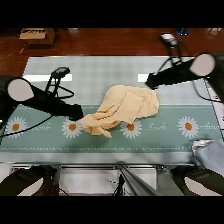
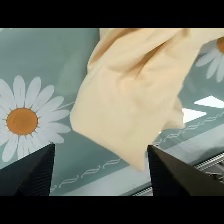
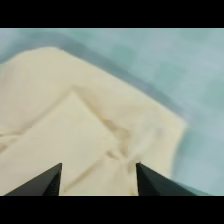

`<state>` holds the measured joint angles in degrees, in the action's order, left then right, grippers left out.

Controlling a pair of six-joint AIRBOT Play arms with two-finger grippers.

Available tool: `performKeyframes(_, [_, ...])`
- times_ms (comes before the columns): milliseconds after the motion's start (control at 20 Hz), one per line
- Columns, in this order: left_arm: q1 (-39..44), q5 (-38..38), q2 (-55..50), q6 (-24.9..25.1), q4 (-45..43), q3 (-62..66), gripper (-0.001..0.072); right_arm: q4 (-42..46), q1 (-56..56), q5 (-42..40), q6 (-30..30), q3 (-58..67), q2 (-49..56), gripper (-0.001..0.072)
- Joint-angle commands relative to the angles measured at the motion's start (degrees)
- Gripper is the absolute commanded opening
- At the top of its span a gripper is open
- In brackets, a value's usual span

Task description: Fold the shirts.

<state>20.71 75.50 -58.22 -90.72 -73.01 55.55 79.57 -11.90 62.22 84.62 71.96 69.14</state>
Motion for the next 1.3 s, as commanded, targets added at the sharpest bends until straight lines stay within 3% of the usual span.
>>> performKeyframes(0, [0.0,-1.2,-0.9,2.5,1.0,-7.1,0.0709,0.1,16.9,5.4,-1.8,-1.1,-1.3,0.0546])
performKeyframes(250, [0.0,-3.3,-0.8,4.7,7.0,-8.9,0.0709,-11.8,30.7,5.9,-6.6,-6.7,-1.3,0.0545])
performKeyframes(450, [0.0,-6.7,-2.0,5.5,13.4,-8.9,0.07,-12.7,31.3,5.1,-7.7,-11.0,-1.3,0.0545])
performKeyframes(550, [0.0,-5.9,-3.8,5.7,17.1,-8.9,0.0579,-14.3,31.3,5.1,-8.6,-12.7,-1.3,0.0545])
performKeyframes(900, [0.0,-0.7,-6.0,5.6,18.6,-8.9,0.0574,-14.8,31.3,5.1,-9.1,-14.4,-1.3,0.0543])
performKeyframes(950, [0.0,-1.5,-6.3,5.4,18.6,-8.9,0.054,-14.8,31.3,5.1,-9.1,-14.4,-1.3,0.0543])
performKeyframes(1050, [0.0,-3.9,-6.7,5.4,18.6,-9.0,0.0129,-14.8,31.3,5.1,-9.1,-14.4,-1.3,0.0531])
performKeyframes(1100, [0.0,-4.9,-6.8,5.4,18.6,-9.0,0.0023,-14.8,31.3,5.1,-9.1,-14.4,-1.3,0.0531])
performKeyframes(1250, [0.0,-5.6,-6.8,5.5,18.6,-9.0,0.0022,-15.7,31.3,3.7,-9.9,-14.9,-0.5,0.0531])
